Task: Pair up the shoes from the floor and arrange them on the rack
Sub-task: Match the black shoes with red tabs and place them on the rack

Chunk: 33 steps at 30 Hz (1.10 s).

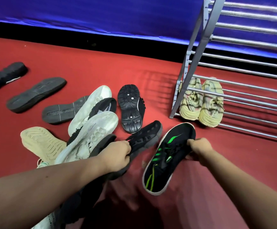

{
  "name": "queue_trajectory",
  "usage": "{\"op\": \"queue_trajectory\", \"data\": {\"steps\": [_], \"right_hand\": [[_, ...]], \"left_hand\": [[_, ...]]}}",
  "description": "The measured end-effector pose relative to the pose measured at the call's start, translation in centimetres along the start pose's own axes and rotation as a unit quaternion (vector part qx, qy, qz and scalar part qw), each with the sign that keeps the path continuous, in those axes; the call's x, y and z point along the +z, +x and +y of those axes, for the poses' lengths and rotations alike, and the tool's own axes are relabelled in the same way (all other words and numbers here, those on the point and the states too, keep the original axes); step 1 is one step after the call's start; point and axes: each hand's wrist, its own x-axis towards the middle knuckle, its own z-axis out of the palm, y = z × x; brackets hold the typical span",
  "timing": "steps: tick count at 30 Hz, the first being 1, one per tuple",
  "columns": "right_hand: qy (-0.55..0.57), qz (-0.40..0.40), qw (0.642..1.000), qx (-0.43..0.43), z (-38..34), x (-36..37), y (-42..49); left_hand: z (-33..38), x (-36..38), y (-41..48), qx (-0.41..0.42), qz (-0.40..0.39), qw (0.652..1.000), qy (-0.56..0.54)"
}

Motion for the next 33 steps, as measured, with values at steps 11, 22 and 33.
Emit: {"op": "queue_trajectory", "data": {"steps": [11, 22, 33], "right_hand": [[-0.225, 0.11, 0.96, -0.123, 0.1, -4.4, 0.9], [-0.232, -0.059, 0.927, -0.288, -5.3, 7.9, -5.5], [-0.183, -0.15, 0.951, -0.2, -2.9, 9.5, -5.4]], "left_hand": [[5.3, 1.0, 3.4, 0.0, -0.015, 0.994, -0.111], [-5.8, -2.7, -2.6, -0.251, 0.0, 0.967, -0.039], [-8.4, -2.0, -3.2, -0.211, 0.003, 0.948, -0.239]]}}
